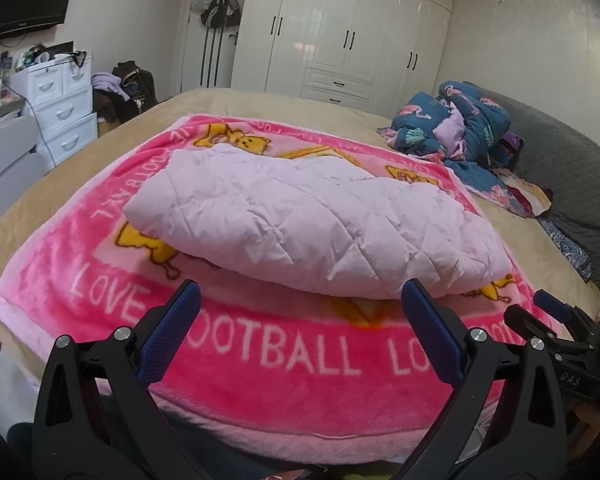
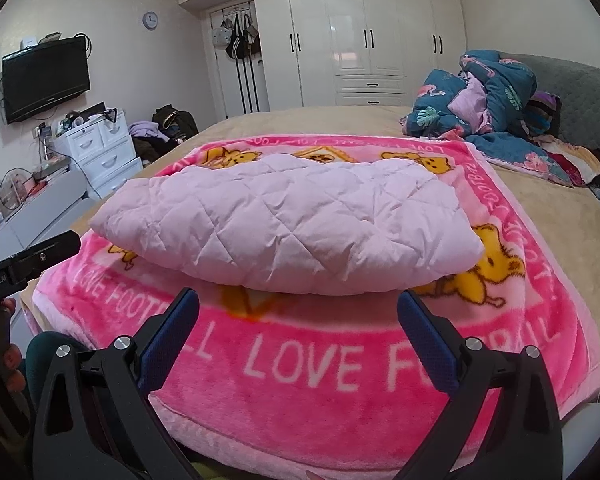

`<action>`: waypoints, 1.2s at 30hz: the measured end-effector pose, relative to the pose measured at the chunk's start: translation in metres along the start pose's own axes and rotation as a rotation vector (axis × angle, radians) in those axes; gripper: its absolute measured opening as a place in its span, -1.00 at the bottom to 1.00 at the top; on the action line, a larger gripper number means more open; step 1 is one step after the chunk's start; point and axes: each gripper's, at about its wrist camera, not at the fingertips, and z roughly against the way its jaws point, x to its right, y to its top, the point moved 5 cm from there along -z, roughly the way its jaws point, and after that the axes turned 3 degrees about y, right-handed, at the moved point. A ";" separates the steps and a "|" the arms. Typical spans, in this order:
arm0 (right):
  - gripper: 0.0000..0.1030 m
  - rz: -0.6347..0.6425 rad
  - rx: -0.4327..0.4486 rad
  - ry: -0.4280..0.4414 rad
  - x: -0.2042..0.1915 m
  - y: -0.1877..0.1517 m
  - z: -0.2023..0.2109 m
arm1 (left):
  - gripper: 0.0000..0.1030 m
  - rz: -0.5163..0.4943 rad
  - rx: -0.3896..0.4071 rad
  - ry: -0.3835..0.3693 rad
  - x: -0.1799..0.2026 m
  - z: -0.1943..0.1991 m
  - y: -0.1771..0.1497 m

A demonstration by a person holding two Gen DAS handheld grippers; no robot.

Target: Fold large clothes

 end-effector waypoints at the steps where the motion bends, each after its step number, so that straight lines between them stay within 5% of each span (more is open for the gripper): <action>1: 0.92 0.001 0.001 -0.001 0.000 0.000 0.001 | 0.82 -0.001 0.001 0.002 0.000 0.000 0.000; 36: 0.92 -0.002 0.001 -0.003 -0.003 0.002 0.002 | 0.82 -0.006 -0.006 0.032 -0.007 0.002 0.000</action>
